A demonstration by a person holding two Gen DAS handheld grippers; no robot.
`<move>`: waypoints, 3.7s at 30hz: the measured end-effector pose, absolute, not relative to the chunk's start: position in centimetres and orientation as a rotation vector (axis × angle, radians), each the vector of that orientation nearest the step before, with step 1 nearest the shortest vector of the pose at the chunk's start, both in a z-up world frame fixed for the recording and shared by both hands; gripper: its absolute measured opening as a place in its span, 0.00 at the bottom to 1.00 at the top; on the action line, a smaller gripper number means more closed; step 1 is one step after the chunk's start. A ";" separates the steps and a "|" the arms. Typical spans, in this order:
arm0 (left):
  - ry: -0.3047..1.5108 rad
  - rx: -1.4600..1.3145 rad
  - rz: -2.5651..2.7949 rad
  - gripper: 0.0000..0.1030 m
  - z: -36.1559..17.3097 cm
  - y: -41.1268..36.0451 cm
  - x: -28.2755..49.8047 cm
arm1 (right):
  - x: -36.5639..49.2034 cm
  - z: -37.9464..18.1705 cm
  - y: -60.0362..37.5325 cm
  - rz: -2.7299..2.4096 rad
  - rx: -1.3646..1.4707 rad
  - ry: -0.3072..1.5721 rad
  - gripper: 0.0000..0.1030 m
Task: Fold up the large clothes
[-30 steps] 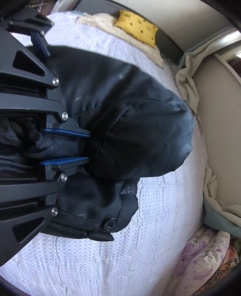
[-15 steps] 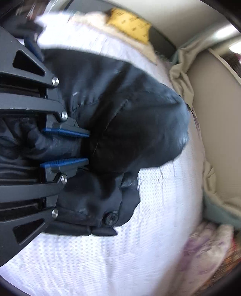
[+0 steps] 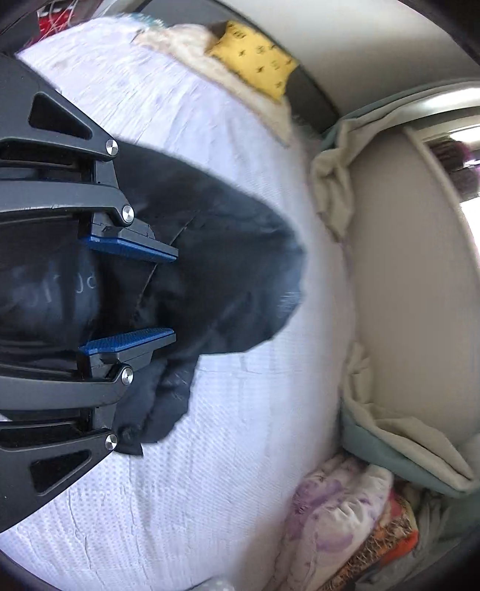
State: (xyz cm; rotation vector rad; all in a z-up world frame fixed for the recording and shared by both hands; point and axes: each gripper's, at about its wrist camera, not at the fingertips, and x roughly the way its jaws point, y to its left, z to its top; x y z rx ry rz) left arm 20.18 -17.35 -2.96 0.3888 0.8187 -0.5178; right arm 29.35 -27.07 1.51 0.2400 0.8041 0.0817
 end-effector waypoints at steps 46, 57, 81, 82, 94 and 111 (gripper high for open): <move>0.838 0.398 -0.489 0.98 -1.2 -14.2 17.2 | 24.1 -6.8 -27.1 0.124 0.241 1.019 0.38; 0.876 0.292 -0.279 0.98 -0.3 -5.4 15.2 | 19.7 -1.4 -27.8 0.130 0.344 0.894 0.56; 0.858 0.205 -0.239 0.99 1.3 -5.0 13.5 | 10.6 3.7 -27.2 0.047 0.324 0.719 0.85; 0.859 0.197 -0.240 0.99 1.5 -4.9 13.8 | 11.0 3.4 -27.6 0.043 0.342 0.728 0.85; 0.827 0.150 -0.250 0.99 4.6 -3.7 17.6 | 14.4 4.1 -29.8 0.091 0.500 0.742 0.87; 1.070 -0.298 -0.626 0.99 -1.1 -1.0 28.0 | 20.7 -7.0 -33.5 0.029 0.665 1.077 0.99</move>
